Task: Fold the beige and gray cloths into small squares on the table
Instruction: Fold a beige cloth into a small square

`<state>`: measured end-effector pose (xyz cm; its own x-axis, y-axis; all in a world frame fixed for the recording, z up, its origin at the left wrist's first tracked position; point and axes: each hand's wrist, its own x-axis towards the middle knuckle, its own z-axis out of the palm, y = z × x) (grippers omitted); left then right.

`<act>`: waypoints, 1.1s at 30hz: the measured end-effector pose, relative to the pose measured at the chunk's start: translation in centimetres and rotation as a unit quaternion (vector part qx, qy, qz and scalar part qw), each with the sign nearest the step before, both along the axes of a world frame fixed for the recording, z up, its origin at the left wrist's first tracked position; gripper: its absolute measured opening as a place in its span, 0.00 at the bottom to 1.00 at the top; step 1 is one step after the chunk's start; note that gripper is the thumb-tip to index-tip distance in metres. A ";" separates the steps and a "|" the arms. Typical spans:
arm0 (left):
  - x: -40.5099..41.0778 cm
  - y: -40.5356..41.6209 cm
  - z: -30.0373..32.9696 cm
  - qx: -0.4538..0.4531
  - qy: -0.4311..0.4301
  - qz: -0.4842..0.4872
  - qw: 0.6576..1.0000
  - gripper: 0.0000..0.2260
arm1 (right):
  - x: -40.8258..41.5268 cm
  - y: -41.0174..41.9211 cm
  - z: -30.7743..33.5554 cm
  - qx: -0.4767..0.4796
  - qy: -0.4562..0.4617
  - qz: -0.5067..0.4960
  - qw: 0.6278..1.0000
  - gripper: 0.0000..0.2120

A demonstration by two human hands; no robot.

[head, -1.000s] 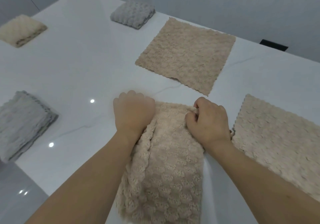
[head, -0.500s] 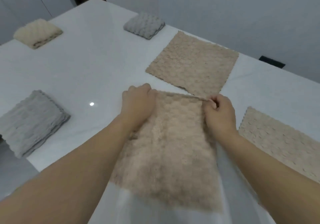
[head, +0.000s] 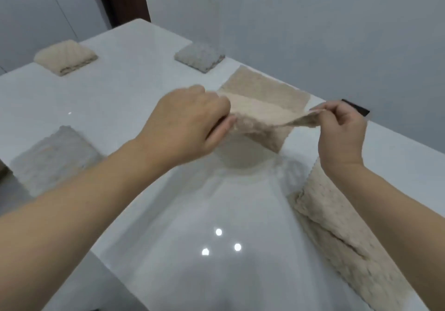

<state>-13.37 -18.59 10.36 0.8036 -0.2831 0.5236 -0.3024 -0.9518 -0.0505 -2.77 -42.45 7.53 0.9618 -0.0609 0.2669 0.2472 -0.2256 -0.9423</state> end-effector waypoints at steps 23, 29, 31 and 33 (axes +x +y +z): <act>0.1 3.1 -11.6 -0.062 0.245 0.214 0.944 0.14 | 0.5 5.0 -8.0 -0.510 0.129 0.138 0.839 0.09; -0.7 4.3 -19.1 -0.180 0.102 0.255 0.944 0.09 | 0.1 5.5 -15.2 -0.480 -0.039 -0.008 0.876 0.09; -0.6 4.3 -19.0 -0.195 0.103 0.257 0.941 0.08 | 0.1 5.4 -15.9 -0.450 -0.048 -0.032 0.891 0.09; -0.3 4.3 -18.5 -0.212 0.116 0.260 0.935 0.08 | 0.4 5.6 -15.9 -0.446 -0.032 -0.030 0.894 0.10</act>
